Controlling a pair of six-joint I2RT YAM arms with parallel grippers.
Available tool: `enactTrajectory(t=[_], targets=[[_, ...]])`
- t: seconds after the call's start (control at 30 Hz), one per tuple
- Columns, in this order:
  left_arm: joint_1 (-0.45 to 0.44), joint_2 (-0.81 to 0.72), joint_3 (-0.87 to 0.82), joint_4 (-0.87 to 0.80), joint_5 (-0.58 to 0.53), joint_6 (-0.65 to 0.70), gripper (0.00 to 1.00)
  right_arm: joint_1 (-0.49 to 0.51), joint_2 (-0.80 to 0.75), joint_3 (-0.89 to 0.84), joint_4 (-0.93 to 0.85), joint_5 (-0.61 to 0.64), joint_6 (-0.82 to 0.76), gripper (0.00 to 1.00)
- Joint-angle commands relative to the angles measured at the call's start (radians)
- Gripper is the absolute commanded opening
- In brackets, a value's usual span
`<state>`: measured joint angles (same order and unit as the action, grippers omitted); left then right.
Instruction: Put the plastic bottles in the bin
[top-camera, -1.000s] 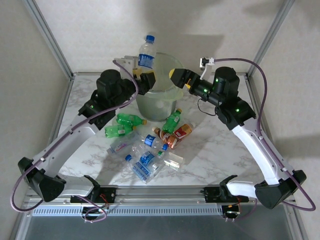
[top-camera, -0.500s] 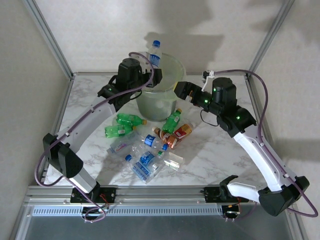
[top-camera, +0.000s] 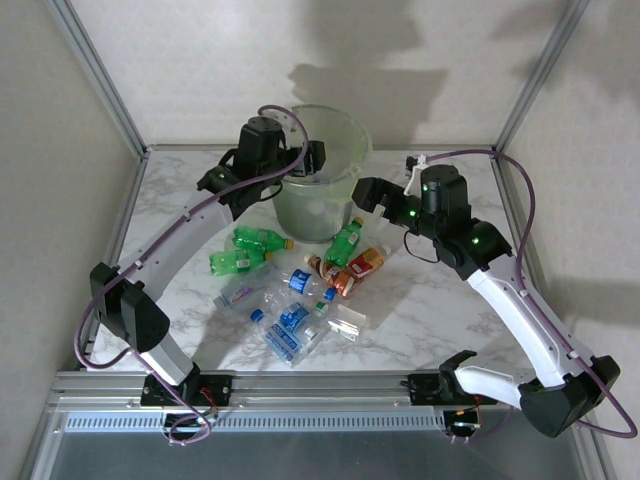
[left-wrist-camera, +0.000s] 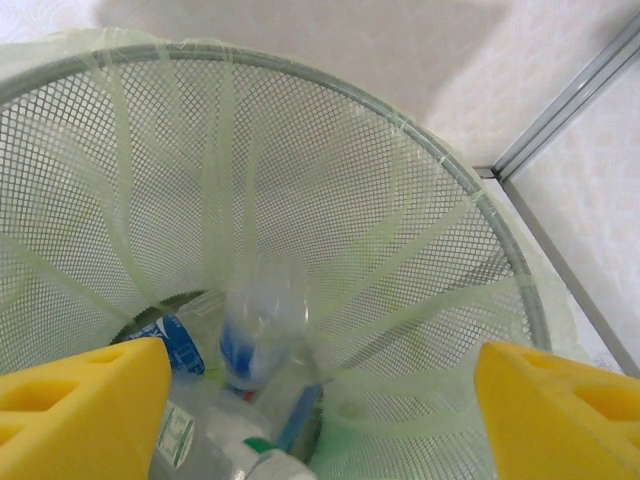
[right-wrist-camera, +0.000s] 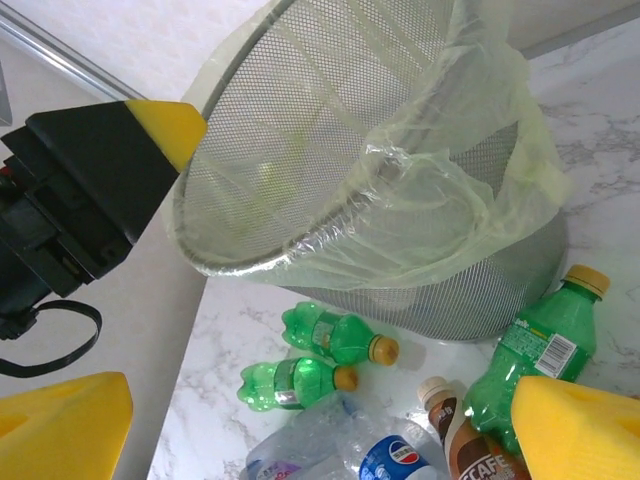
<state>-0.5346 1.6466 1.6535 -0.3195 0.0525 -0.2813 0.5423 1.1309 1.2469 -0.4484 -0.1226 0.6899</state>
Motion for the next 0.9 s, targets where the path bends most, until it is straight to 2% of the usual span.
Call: enactTrajectory(t=[0.0,0.23,0.43,0.57,0.7,0.87], targets=[[0.007,-0.016,0.031,-0.018,-0.011,-0.016,0.81,0.007,-0.007,0.020,-0.024,0.024,-0.029,0.97],[0.007,-0.086,0.041,0.006,0.012,-0.066,0.82,0.007,-0.002,0.014,-0.058,0.016,-0.057,0.97],[0.008,-0.209,-0.049,0.140,0.123,-0.159,0.83,0.007,0.015,-0.027,-0.143,0.103,-0.032,0.96],[0.008,-0.270,-0.117,0.216,0.194,-0.209,0.82,0.007,0.041,-0.076,-0.189,0.179,0.050,0.96],[0.008,-0.319,-0.196,0.318,0.284,-0.258,0.82,0.005,0.081,-0.139,-0.186,0.196,0.157,0.95],[0.008,-0.375,-0.281,0.377,0.296,-0.274,0.81,0.007,0.145,-0.228,-0.139,0.183,0.285,0.92]])
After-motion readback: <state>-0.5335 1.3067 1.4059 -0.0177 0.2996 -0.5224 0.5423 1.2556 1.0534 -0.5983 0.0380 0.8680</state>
